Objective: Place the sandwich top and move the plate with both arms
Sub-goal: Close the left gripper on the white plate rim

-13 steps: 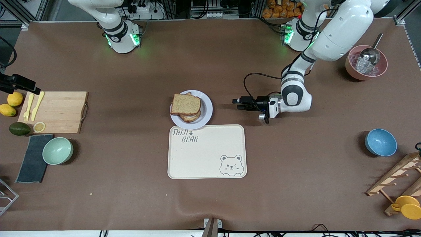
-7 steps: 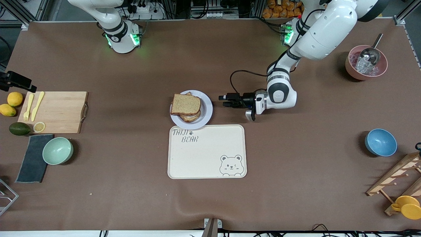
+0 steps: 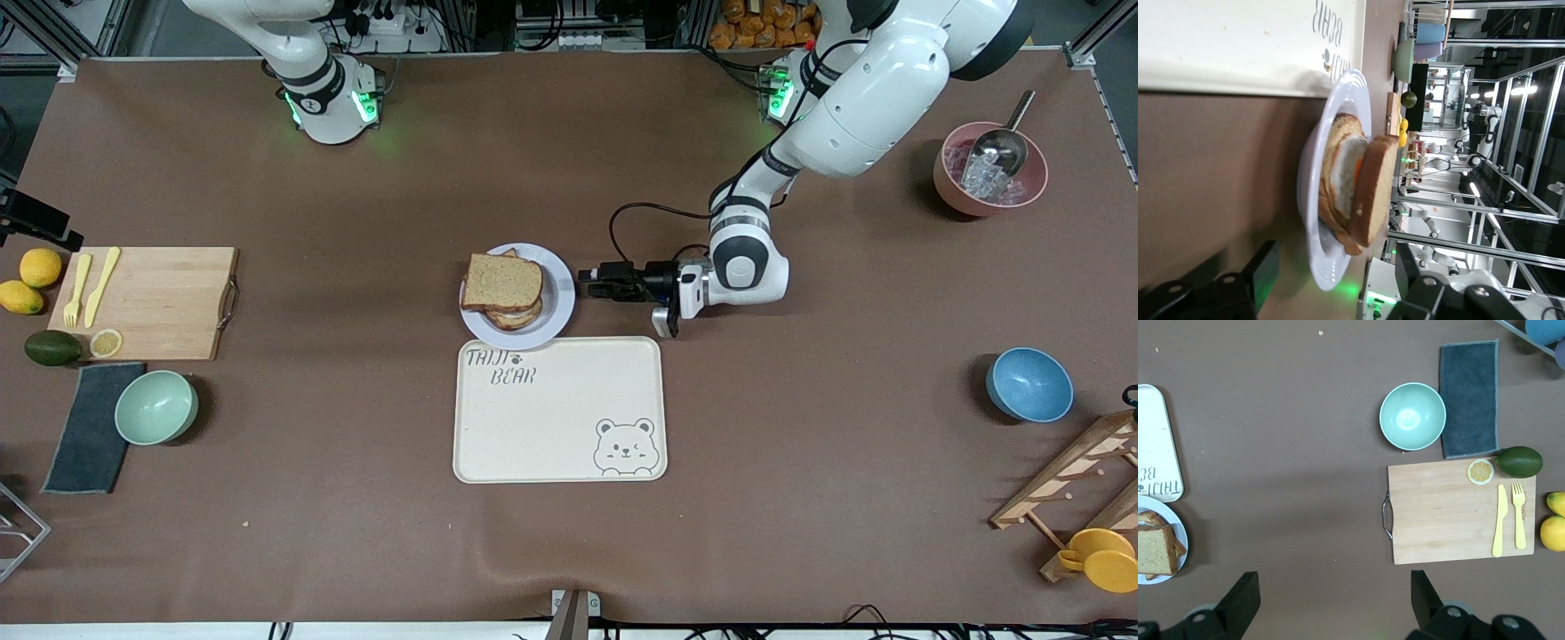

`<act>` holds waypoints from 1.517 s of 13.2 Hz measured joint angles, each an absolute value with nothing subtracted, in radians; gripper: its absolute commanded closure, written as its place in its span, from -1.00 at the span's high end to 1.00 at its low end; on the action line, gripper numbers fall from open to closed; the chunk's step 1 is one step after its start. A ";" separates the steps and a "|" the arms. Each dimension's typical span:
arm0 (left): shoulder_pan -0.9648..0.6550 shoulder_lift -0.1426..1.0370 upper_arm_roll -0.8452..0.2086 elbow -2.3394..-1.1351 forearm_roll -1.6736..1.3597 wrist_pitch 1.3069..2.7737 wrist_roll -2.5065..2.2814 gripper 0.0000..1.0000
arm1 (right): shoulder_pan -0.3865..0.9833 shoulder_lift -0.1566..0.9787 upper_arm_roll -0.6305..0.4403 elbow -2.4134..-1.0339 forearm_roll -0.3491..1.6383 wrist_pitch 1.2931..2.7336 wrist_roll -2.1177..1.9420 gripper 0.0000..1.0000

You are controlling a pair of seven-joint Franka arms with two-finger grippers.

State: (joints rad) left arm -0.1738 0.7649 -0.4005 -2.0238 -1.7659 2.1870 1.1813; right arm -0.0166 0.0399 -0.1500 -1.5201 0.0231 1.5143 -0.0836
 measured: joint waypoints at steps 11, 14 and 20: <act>-0.239 0.800 -0.398 -1.952 -1.811 2.256 1.184 0.19 | -0.011 0.050 -0.150 -1.517 0.022 1.515 -0.083 1.00; -0.241 0.818 -0.397 -1.930 -1.811 2.256 1.184 0.11 | -0.011 0.050 -0.150 -1.517 0.022 1.515 -0.083 1.00; -0.244 0.835 -0.398 -1.913 -1.847 2.256 1.257 -0.35 | -0.011 0.050 -0.150 -1.517 0.022 1.515 -0.083 1.00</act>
